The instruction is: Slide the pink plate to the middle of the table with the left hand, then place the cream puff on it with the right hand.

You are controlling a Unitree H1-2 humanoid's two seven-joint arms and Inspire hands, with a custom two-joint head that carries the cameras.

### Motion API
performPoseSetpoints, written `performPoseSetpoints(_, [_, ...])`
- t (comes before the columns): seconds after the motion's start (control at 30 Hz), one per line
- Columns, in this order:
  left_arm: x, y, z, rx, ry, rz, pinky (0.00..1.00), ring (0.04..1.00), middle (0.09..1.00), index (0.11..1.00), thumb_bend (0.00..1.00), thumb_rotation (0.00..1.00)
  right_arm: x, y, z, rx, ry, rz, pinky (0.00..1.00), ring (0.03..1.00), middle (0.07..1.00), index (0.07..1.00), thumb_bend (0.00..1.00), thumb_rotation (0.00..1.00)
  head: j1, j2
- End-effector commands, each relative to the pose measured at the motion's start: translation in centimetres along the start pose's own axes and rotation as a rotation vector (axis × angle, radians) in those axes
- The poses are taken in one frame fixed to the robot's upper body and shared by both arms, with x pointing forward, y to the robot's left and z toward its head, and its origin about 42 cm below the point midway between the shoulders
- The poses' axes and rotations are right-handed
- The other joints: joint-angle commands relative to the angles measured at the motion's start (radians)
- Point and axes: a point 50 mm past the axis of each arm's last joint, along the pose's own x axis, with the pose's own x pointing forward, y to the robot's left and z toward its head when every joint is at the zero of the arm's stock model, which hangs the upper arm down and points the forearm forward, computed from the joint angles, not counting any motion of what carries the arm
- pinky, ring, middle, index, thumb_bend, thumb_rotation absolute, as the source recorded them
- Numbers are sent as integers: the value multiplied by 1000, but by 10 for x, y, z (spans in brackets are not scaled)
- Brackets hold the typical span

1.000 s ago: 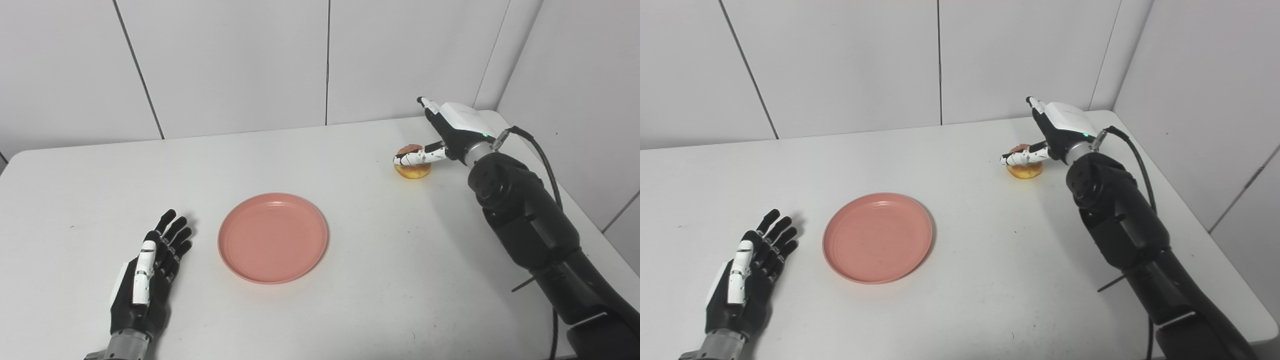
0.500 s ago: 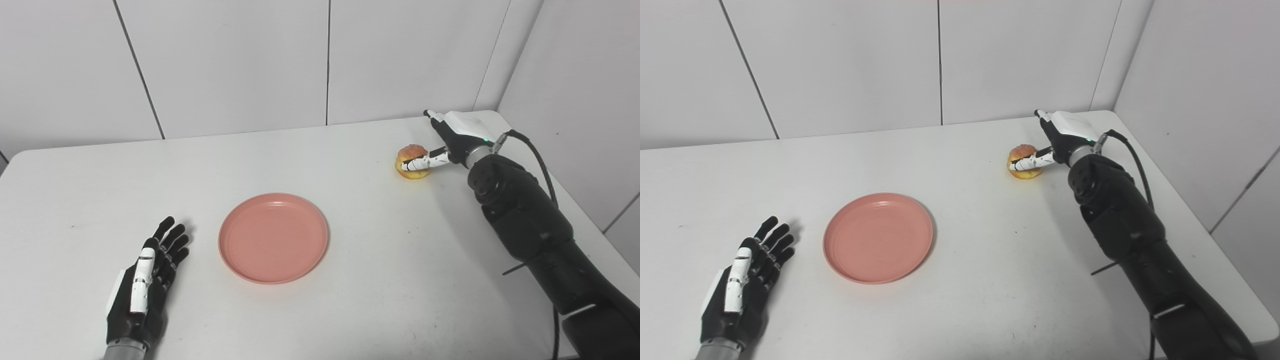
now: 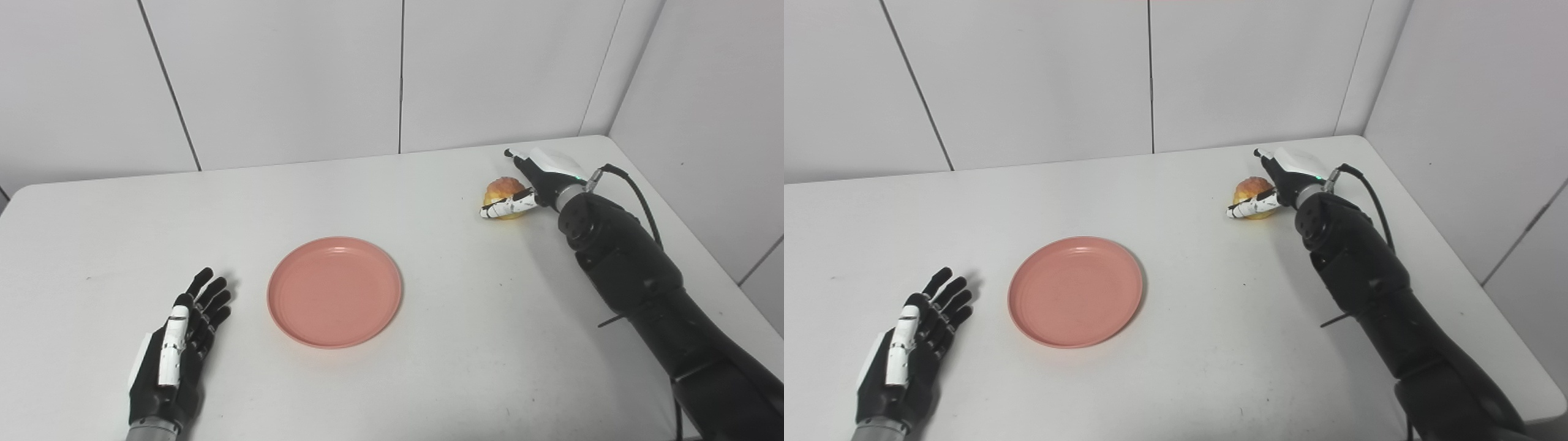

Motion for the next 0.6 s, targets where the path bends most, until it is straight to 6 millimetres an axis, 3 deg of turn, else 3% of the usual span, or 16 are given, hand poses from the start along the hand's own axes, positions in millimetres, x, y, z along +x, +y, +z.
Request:
performPoseSetpoints(0.0, [1,-2,8,9,-34,-8,944,920,908,887,414,999,4,-33,21,-5,-70,-90,680,860,955,951,923,466,2,1])
performPoseSetpoints(0.57, [1,-3,7,11,-37,-3,940,919,906,882,416,991,21,-25,17,-6,-35,-69,801,923,953,942,900,413,11,8])
